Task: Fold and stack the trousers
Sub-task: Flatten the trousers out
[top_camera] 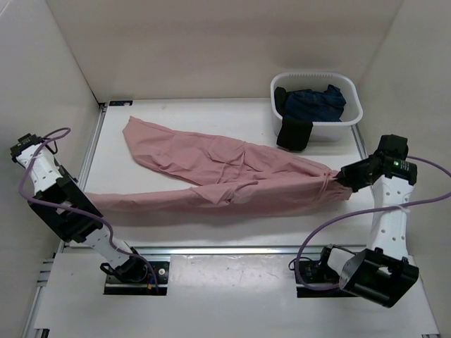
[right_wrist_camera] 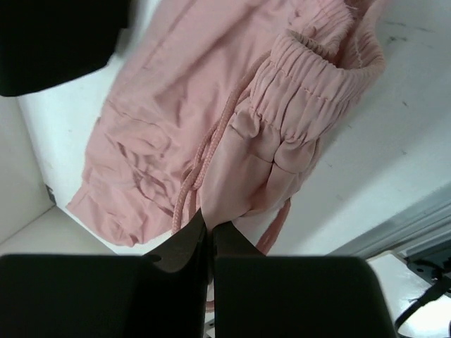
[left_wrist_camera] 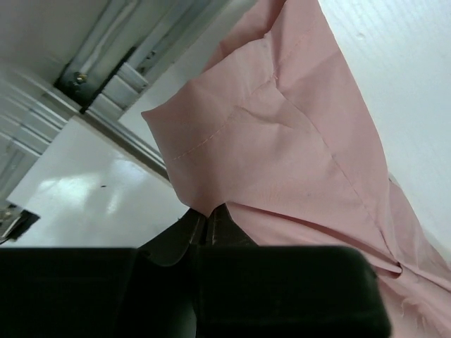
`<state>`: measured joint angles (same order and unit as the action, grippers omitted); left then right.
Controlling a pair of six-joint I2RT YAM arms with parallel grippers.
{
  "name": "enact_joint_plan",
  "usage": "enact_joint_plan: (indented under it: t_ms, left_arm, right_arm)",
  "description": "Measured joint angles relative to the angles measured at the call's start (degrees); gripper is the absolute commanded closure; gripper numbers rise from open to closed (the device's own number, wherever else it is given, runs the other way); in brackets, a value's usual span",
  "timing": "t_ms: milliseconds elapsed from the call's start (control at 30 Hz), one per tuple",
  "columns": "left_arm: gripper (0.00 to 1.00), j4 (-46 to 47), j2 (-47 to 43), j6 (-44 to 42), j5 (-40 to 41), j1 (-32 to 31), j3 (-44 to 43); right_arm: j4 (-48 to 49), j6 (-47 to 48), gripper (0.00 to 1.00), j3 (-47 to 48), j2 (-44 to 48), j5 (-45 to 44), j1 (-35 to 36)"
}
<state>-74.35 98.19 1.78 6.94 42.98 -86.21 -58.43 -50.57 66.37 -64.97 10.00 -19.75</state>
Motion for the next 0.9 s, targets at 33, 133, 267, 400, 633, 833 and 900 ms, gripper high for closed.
enact_joint_plan:
  t_ms: [33, 133, 267, 400, 633, 833, 900]
  left_arm:
    - [0.84, 0.02, -0.04, -0.02, 1.03, -0.20, 0.00]
    - [0.67, 1.22, 0.02, -0.66, 4.66, -1.33, 0.04]
    - [0.62, 3.58, 5.40, -1.01, 9.55, -5.99, -3.82]
    - [0.51, 1.62, 24.48, -1.68, 9.57, -11.26, -25.09]
    - [0.33, 8.35, 22.03, -1.88, 7.04, -14.21, -12.87]
    - [0.25, 8.00, -0.66, -1.84, 4.31, -12.07, 12.13]
    - [0.22, 9.42, -2.89, -1.81, 3.08, -13.09, 13.11]
  right_arm:
    - [-0.15, 0.00, 1.00, -1.33, 0.98, -0.13, 0.00]
    - [0.15, 0.07, 1.00, -5.20, 2.78, -1.60, -0.15]
    - [2.49, 0.24, 1.00, -7.41, 0.31, -6.10, -1.36]
    - [6.05, 0.57, 1.00, -7.34, -5.29, -9.03, -1.55]
    - [7.15, 2.86, 1.00, -7.06, -8.59, -10.82, -1.44]
    - [8.04, 3.48, 1.00, -10.56, -5.22, -11.47, -1.33]
    - [8.00, 3.72, 1.00, -12.17, -5.09, -11.78, -1.11]
